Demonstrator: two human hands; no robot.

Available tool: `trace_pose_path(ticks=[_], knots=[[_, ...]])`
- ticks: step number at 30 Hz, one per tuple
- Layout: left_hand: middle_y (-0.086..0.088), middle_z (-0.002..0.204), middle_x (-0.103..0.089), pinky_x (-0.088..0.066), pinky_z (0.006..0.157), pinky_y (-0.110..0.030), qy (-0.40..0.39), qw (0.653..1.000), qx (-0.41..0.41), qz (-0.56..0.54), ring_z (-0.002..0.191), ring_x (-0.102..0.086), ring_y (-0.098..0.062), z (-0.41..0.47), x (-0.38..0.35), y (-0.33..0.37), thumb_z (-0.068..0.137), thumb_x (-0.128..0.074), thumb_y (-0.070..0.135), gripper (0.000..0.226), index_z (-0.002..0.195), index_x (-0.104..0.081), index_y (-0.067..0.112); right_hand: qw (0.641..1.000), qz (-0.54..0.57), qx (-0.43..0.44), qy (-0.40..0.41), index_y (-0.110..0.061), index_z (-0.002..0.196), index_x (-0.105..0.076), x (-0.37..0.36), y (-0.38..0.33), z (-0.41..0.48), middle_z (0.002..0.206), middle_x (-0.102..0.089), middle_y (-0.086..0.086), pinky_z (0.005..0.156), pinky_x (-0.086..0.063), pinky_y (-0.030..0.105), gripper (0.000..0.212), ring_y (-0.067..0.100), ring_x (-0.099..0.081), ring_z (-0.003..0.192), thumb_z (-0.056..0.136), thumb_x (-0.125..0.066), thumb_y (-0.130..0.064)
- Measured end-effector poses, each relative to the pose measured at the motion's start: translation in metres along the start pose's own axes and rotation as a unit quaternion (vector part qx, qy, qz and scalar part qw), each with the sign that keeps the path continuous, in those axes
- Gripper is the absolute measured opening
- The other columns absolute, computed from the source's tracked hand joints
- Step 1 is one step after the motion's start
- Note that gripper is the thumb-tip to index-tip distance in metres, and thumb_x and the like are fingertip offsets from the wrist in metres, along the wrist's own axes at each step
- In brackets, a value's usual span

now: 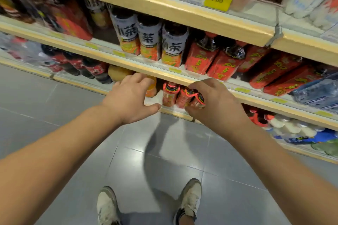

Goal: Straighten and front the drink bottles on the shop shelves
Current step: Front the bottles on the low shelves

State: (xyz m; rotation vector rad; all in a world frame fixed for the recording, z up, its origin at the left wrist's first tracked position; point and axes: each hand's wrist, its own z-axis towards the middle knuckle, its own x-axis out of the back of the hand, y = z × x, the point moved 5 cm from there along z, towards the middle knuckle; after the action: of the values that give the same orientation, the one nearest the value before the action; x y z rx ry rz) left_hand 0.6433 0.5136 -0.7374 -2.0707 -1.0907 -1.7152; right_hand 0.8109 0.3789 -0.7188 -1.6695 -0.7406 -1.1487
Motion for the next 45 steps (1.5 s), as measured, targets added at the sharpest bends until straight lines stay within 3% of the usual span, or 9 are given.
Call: trace_pose_path(ticks=[4,6,8,15,19,25,29,38,45], knots=[[-0.004,0.152,-0.037,-0.035,0.112,-0.049,0.007,1.000,0.015,-0.006,0.138,-0.035,-0.030,-0.039,0.024,-0.067,0.082,-0.062,0.063,0.076,0.144,-0.044,0.023,1.000,0.019,-0.006,0.007,-0.032,0.138,-0.058,-0.015,-0.075,0.013,0.136,-0.052,0.001,0.090,-0.050,0.036,0.056,0.022,-0.058,0.117,0.085,-0.074,-0.041],[-0.004,0.151,-0.037,-0.033,0.113,-0.046,0.009,1.000,0.024,-0.011,0.137,-0.035,-0.031,-0.058,0.038,-0.102,0.081,-0.062,0.063,0.073,0.141,-0.045,0.025,0.999,0.033,-0.004,-0.003,-0.034,0.139,-0.056,-0.020,-0.116,0.020,0.140,-0.050,-0.003,0.097,-0.052,0.037,0.059,0.017,-0.054,0.124,0.084,-0.076,-0.043],[-0.004,0.152,-0.034,-0.031,0.114,-0.045,0.005,0.999,0.030,-0.014,0.138,-0.032,-0.032,-0.075,0.054,-0.133,0.081,-0.062,0.065,0.074,0.142,-0.043,0.027,0.999,0.045,-0.003,-0.007,-0.035,0.141,-0.056,-0.023,-0.154,0.027,0.142,-0.049,-0.006,0.094,-0.055,0.036,0.061,0.015,-0.054,0.123,0.084,-0.076,-0.044],[-0.002,0.158,-0.026,-0.024,0.118,-0.045,0.019,0.998,0.051,-0.004,0.144,-0.024,-0.030,-0.114,0.101,-0.221,0.082,-0.061,0.065,0.084,0.152,-0.032,0.030,0.998,0.047,0.047,0.008,-0.024,0.138,-0.060,-0.030,-0.264,0.050,0.134,-0.054,0.001,0.092,-0.051,0.034,0.057,0.017,-0.055,0.111,0.086,-0.078,-0.035],[-0.003,0.159,-0.026,-0.025,0.118,-0.048,0.016,0.998,0.061,0.008,0.145,-0.023,-0.030,-0.120,0.110,-0.255,0.082,-0.061,0.066,0.083,0.151,-0.033,0.030,0.997,0.049,0.058,0.009,-0.022,0.141,-0.058,-0.037,-0.301,0.070,0.137,-0.053,0.002,0.095,-0.050,0.036,0.058,0.021,-0.054,0.120,0.088,-0.076,-0.033],[-0.007,0.157,-0.029,-0.028,0.117,-0.050,0.018,0.998,0.064,0.016,0.143,-0.027,-0.033,-0.106,0.111,-0.291,0.082,-0.061,0.066,0.084,0.151,-0.033,0.029,0.998,0.033,0.040,-0.022,-0.027,0.144,-0.052,-0.049,-0.324,0.114,0.140,-0.049,0.000,0.093,-0.053,0.040,0.060,0.021,-0.055,0.118,0.090,-0.072,-0.042],[-0.006,0.158,-0.027,-0.029,0.116,-0.050,-0.003,0.998,0.070,0.009,0.143,-0.026,-0.033,-0.078,0.114,-0.313,0.081,-0.064,0.065,0.084,0.151,-0.033,0.028,0.998,0.045,0.035,-0.036,-0.029,0.146,-0.049,-0.059,-0.328,0.144,0.147,-0.045,0.000,0.101,-0.049,0.038,0.063,0.020,-0.051,0.127,0.090,-0.073,-0.045],[-0.007,0.158,-0.029,-0.031,0.113,-0.050,0.014,0.998,0.059,-0.004,0.144,-0.026,-0.033,-0.011,0.129,-0.347,0.081,-0.068,0.058,0.084,0.151,-0.035,0.025,0.997,0.043,0.031,-0.047,-0.027,0.146,-0.050,-0.074,-0.336,0.204,0.144,-0.046,0.001,0.098,-0.050,0.041,0.062,0.024,-0.051,0.127,0.089,-0.074,-0.040],[-0.008,0.160,-0.026,-0.030,0.116,-0.049,-0.032,0.999,0.028,0.008,0.146,-0.025,-0.030,0.016,0.113,-0.381,0.082,-0.066,0.059,0.086,0.153,-0.033,0.025,0.996,0.067,-0.017,-0.052,-0.025,0.143,-0.053,-0.094,-0.347,0.227,0.144,-0.047,0.002,0.103,-0.047,0.040,0.061,0.024,-0.050,0.128,0.089,-0.076,-0.040]])
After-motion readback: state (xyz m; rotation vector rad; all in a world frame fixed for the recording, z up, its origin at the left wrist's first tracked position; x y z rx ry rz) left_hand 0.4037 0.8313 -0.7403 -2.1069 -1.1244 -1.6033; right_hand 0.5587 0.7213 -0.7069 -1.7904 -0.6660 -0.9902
